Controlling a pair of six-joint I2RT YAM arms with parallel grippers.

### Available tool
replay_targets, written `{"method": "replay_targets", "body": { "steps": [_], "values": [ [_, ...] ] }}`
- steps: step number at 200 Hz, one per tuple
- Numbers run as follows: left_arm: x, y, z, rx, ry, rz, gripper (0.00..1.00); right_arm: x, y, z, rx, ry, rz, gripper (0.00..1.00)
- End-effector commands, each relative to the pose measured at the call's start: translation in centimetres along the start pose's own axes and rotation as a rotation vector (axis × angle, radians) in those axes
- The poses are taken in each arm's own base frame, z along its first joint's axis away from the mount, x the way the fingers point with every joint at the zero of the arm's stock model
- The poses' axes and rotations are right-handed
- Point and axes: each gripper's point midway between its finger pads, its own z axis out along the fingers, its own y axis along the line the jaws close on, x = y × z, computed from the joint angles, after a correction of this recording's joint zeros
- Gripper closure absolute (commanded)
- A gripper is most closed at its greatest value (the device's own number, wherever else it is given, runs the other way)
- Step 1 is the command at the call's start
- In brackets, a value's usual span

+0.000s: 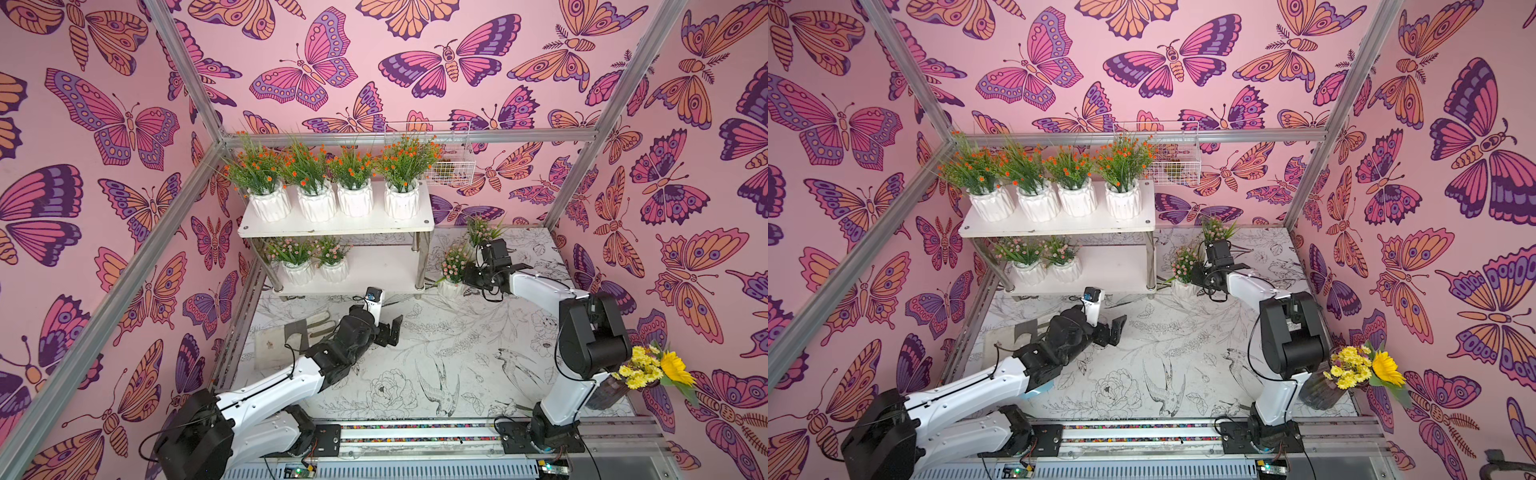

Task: Place the baby's breath potted plants on the rack by color
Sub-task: Pick up the baby's breath potted plant from the center of the board.

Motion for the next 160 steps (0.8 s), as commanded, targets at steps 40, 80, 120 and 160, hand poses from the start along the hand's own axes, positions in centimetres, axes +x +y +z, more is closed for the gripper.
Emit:
{"method": "replay_targets", "body": {
  "steps": [40, 80, 120, 160],
  "values": [
    [0.7, -1.4, 0.4, 0.061, 0.012, 0.028, 0.0, -0.1, -0.4, 1.1, 0.019, 0.028, 0.017, 0.94],
    [0.9, -1.8, 0.6, 0.08, 0.015, 0.045, 0.0, 0.1, 0.3, -0.4, -0.006, 0.044, -0.024, 1.0],
    [1.1, -1.8, 0.7, 0.079, 0.016, 0.061, 0.0, 1.0, 1.1, -3.0, -0.049, 0.063, -0.055, 1.0],
    [1.2, -2.5, 0.6, 0.124, 0.006, 0.077, 0.0, 3.4, 1.5, -5.1, -0.103, 0.1, -0.06, 1.0]
  ]
}}
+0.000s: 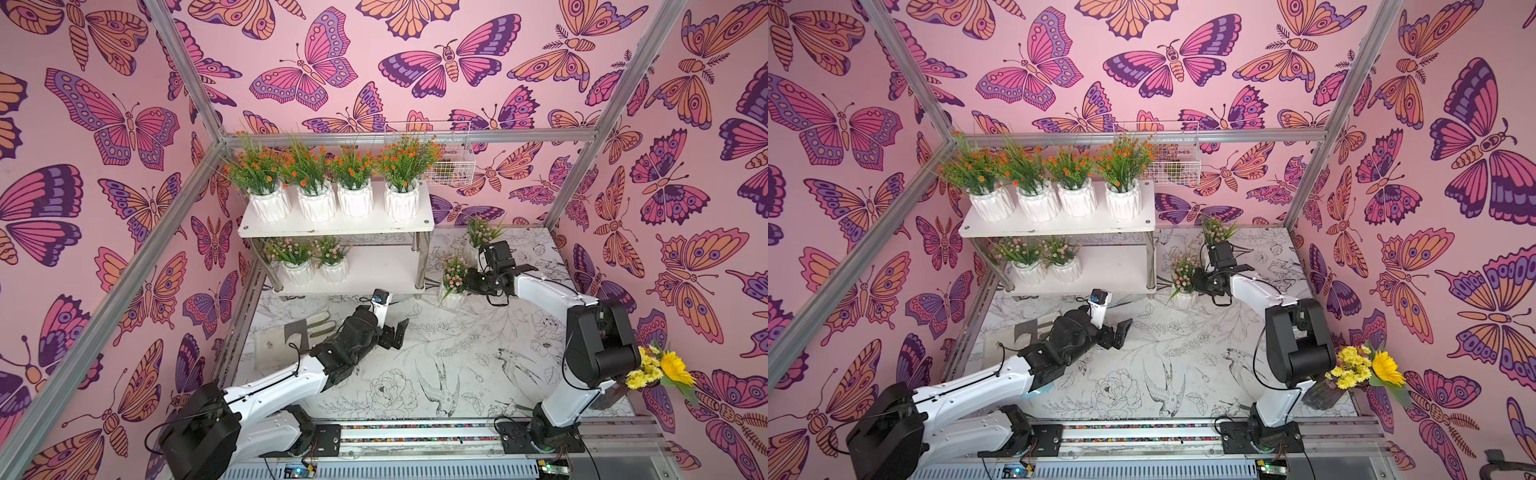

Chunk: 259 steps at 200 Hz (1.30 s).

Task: Place the baby's breath potted plants on the rack by color
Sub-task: Pick up the baby's breath potted plant from the center of the board, then place the baby's breath potted plant on the rack.

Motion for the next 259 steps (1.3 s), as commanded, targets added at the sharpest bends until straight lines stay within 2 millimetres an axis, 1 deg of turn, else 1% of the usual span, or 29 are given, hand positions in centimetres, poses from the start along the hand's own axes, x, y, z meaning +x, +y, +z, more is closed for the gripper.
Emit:
{"method": "replay_targets", "body": {
  "steps": [1, 11, 16, 18, 22, 51, 83, 101, 127, 166, 184, 196, 198, 201, 237, 259],
  "values": [
    [0.7, -0.9, 0.1, 0.053, 0.003, 0.032, 0.0, 0.5, 1.7, -2.5, -0.089, -0.004, -0.023, 1.0],
    [0.7, -1.3, 0.1, 0.078, 0.001, 0.042, 0.0, 1.3, 2.0, -3.0, -0.11, 0.003, -0.028, 1.0],
    [0.8, -1.4, 0.1, 0.087, 0.003, 0.046, 0.0, 1.9, 1.9, -2.8, -0.113, 0.018, -0.029, 1.0],
    [0.8, -1.5, 0.1, 0.092, 0.003, 0.049, 0.0, 1.7, 2.3, -3.6, -0.123, 0.002, -0.037, 1.0],
    [0.9, -1.6, 0.0, 0.1, 0.003, 0.052, 0.0, 1.9, 2.5, -3.9, -0.13, -0.001, -0.043, 1.0],
    [1.3, -2.6, -0.1, 0.165, -0.013, 0.079, 0.0, 4.0, 3.6, -5.3, -0.156, 0.01, -0.069, 1.0],
    [1.9, -4.1, -0.4, 0.26, -0.025, 0.118, 0.0, 6.0, 6.0, -6.3, -0.202, 0.033, -0.133, 1.0],
    [2.0, -4.9, -0.5, 0.31, -0.033, 0.137, 0.0, 7.0, 7.3, -6.4, -0.215, 0.05, -0.172, 1.0],
    [2.1, -5.3, -0.1, 0.326, -0.032, 0.151, 0.0, 8.1, 9.1, -6.5, -0.248, 0.065, -0.205, 1.0],
    [2.0, -5.9, 0.6, 0.35, -0.029, 0.161, 0.0, 9.3, 11.1, -6.4, -0.281, 0.08, -0.245, 1.0],
    [1.9, -6.1, 0.9, 0.361, -0.027, 0.16, 0.0, 9.7, 11.8, -6.4, -0.297, 0.088, -0.256, 1.0],
    [1.4, -6.4, 0.9, 0.37, -0.04, 0.16, 0.0, 10.0, 12.3, -6.3, -0.309, 0.095, -0.262, 1.0],
    [2.2, -6.3, 1.4, 0.366, -0.016, 0.158, 0.0, 10.1, 12.4, -6.3, -0.312, 0.097, -0.264, 1.0],
    [2.5, -6.2, 1.6, 0.364, -0.007, 0.157, 0.0, 10.1, 12.5, -6.3, -0.315, 0.1, -0.266, 1.0],
    [2.3, -6.7, 2.1, 0.382, -0.007, 0.156, 0.0, 11.1, 13.7, -6.1, -0.339, 0.117, -0.288, 1.0],
    [2.3, -7.0, 2.3, 0.392, -0.005, 0.155, 0.0, 11.4, 14.2, -6.0, -0.351, 0.122, -0.294, 1.0]
  ]
}}
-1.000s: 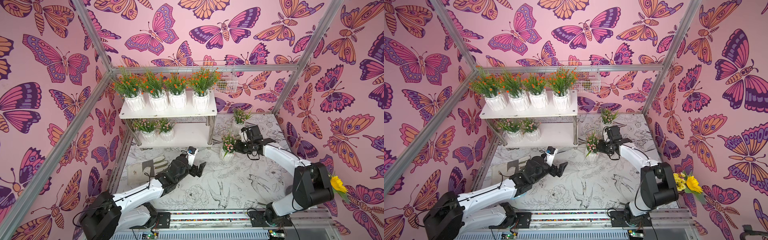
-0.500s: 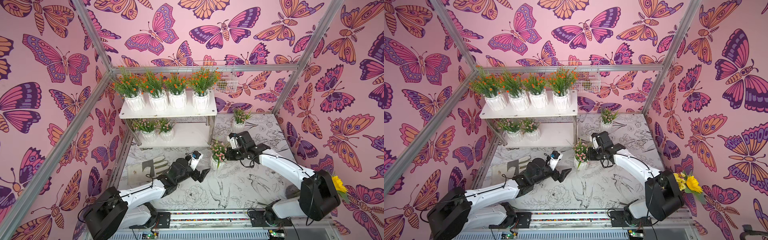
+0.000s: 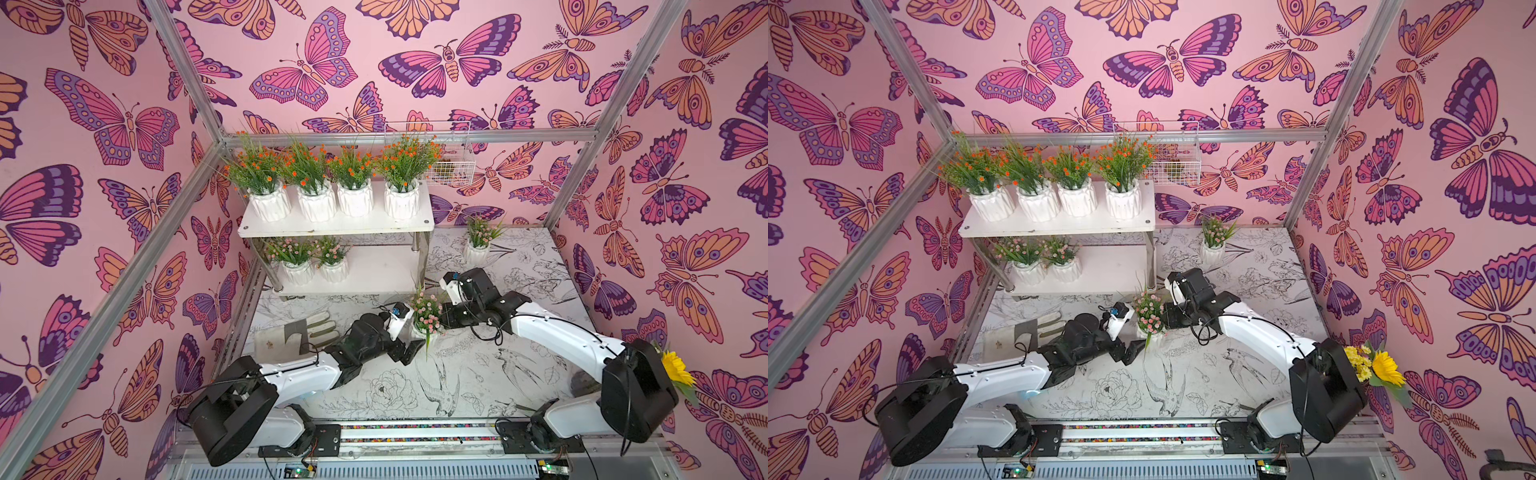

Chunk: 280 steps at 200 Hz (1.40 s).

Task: Place the baby's breath potted plants on the rack by color
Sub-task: Place the baby's breath potted plant on the rack.

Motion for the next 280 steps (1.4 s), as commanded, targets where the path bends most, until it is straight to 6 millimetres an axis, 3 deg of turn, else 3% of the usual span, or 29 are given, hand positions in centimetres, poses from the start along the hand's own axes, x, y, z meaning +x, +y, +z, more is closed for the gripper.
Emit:
{"method": "replay_targets", "body": {
  "steps": [1, 138, 280],
  "values": [
    [-1.6, -0.8, 0.4, 0.037, -0.043, 0.02, 0.0, -2.1, 2.8, -0.4, -0.085, -0.058, -0.024, 1.0],
    [-1.5, -1.2, 1.7, 0.072, -0.037, 0.007, 0.0, -2.1, 5.2, -0.4, -0.154, -0.059, -0.055, 1.0],
    [-0.7, -0.3, 1.9, 0.023, -0.017, 0.009, 0.0, -1.7, 6.0, -1.3, -0.175, -0.065, -0.067, 1.0]
  ]
}}
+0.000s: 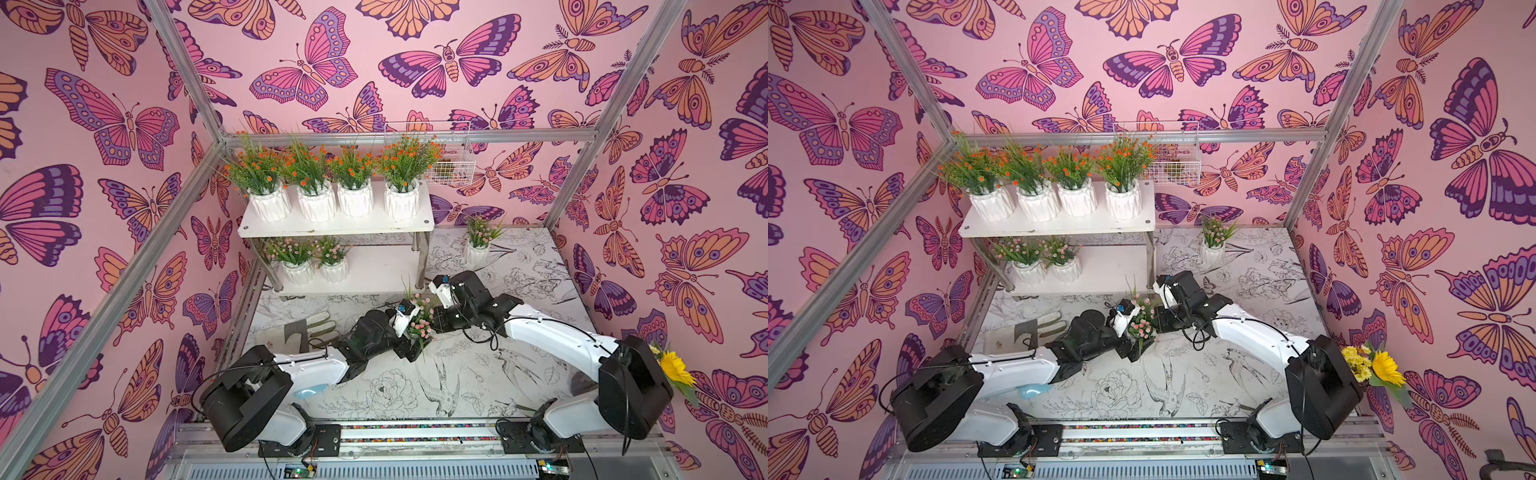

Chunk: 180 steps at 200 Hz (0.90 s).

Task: Place the baby's breath potted plants on the rack by color
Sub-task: Place the baby's breath potted plant on the rack.

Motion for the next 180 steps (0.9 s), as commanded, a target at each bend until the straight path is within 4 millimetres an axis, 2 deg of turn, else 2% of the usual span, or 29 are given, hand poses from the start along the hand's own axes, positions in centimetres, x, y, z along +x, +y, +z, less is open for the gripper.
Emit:
{"method": "replay_targets", "body": {
  "steps": [1, 27, 67, 104, 125, 140, 180],
  "values": [
    [0.2, 0.2, 0.3, -0.013, 0.007, 0.005, 0.0, -2.4, 3.0, -1.8, -0.086, -0.085, -0.039, 1.0],
    [0.2, 0.4, 0.4, -0.023, 0.005, 0.005, 0.02, -2.3, 3.4, -1.8, -0.097, -0.084, -0.045, 1.0],
    [0.1, 0.6, 0.6, -0.03, 0.006, 0.005, 0.19, -2.0, 2.9, -1.6, -0.08, -0.08, -0.043, 1.0],
    [0.1, 0.9, 0.8, -0.046, 0.009, -0.002, 0.31, -1.9, 2.2, -1.3, -0.048, -0.078, -0.042, 1.0],
    [0.2, 1.5, 0.9, -0.079, 0.013, -0.011, 0.32, -1.9, 1.5, -1.1, -0.019, -0.081, -0.037, 1.0],
    [0.2, 2.1, 0.7, -0.118, 0.01, -0.017, 0.32, -2.0, 1.1, -1.2, 0.0, -0.093, -0.032, 0.95],
    [0.1, 3.2, 0.5, -0.183, 0.008, -0.023, 0.32, -2.1, 0.3, -1.4, 0.022, -0.107, -0.02, 0.9]
  ]
}}
